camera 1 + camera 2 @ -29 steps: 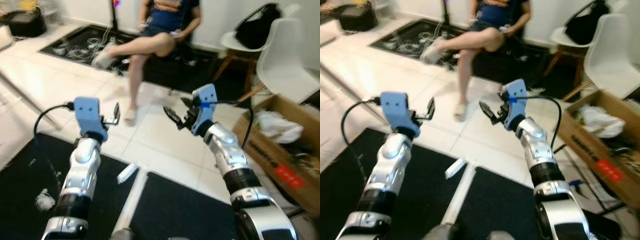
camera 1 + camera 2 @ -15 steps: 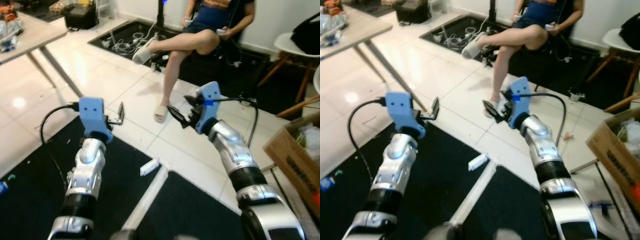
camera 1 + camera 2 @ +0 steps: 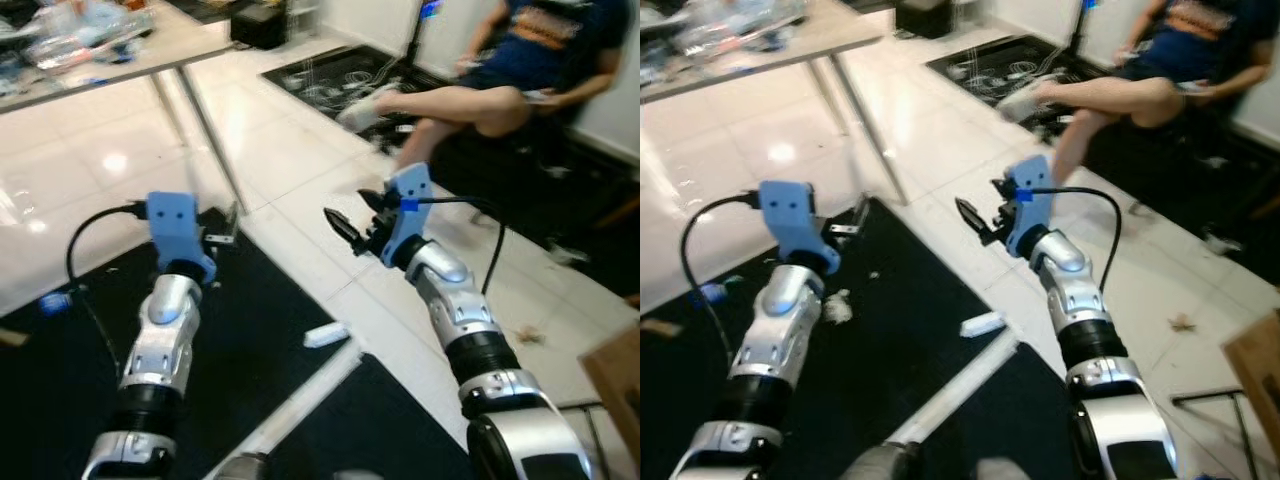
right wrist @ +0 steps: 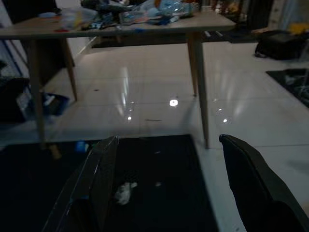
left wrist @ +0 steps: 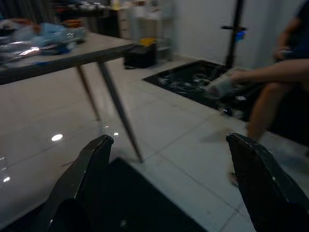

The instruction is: Picking trash to rubbish bin

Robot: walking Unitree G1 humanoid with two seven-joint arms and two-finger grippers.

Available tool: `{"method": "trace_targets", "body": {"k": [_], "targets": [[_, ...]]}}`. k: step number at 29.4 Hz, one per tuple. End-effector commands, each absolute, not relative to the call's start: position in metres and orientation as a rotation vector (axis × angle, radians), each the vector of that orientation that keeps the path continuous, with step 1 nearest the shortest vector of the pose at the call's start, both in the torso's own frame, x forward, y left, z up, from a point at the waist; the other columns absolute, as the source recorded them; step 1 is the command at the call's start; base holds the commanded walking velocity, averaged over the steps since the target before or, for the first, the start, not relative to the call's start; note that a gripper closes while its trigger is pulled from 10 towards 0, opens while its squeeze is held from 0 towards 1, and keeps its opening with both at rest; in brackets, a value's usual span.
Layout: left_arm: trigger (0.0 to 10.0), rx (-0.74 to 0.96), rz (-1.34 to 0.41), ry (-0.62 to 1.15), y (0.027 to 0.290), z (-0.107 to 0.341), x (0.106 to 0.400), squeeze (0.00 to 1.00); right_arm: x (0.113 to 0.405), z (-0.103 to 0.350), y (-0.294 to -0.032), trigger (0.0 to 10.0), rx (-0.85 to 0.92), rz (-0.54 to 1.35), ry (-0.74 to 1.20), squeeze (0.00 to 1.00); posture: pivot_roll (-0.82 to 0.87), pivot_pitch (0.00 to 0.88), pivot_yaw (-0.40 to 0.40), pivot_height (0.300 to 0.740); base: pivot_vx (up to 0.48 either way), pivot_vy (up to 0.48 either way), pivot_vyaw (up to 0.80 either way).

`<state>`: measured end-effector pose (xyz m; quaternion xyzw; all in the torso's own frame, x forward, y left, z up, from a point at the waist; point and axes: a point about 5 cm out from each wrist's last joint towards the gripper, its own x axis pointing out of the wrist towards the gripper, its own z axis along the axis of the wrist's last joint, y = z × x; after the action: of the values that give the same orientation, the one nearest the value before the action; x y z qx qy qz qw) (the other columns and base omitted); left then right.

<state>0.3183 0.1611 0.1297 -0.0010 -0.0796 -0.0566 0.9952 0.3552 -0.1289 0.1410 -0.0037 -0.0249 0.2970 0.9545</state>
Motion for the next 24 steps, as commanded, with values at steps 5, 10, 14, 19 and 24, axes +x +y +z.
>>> {"method": "trace_targets", "body": {"k": [5,10,14,19,24], "targets": [[10.0,-0.019,-0.118,-0.139,0.1597,0.1255,0.3179,0.0,0.3554,0.1397,-0.1317,10.0,0.008,0.588,-0.044,0.0,-0.04,0.0,-0.021,0.74,0.0,0.0,0.78],[10.0,-0.033,-0.12,-0.139,0.1598,0.1253,0.3179,0.0,0.3555,0.1397,-0.1316,10.0,0.006,0.591,-0.044,0.0,-0.04,0.0,-0.021,0.74,0.0,0.0,0.75],[10.0,-0.036,-0.12,-0.139,0.16,0.1253,0.3178,0.0,0.3554,0.1396,-0.1316,10.0,0.005,0.592,-0.043,0.0,-0.04,0.0,-0.021,0.74,0.0,0.0,0.75],[10.0,-0.047,-0.123,-0.138,0.16,0.1251,0.3178,0.0,0.3554,0.1396,-0.1317,10.0,0.007,0.592,-0.043,0.0,-0.04,0.0,-0.021,0.74,0.0,0.0,0.75],[10.0,-0.058,-0.149,-0.145,0.1586,0.1257,0.3174,0.0,0.3561,0.1386,-0.133,10.0,0.032,0.575,-0.034,0.0,-0.04,0.0,-0.021,0.74,0.244,0.0,0.0]]}}
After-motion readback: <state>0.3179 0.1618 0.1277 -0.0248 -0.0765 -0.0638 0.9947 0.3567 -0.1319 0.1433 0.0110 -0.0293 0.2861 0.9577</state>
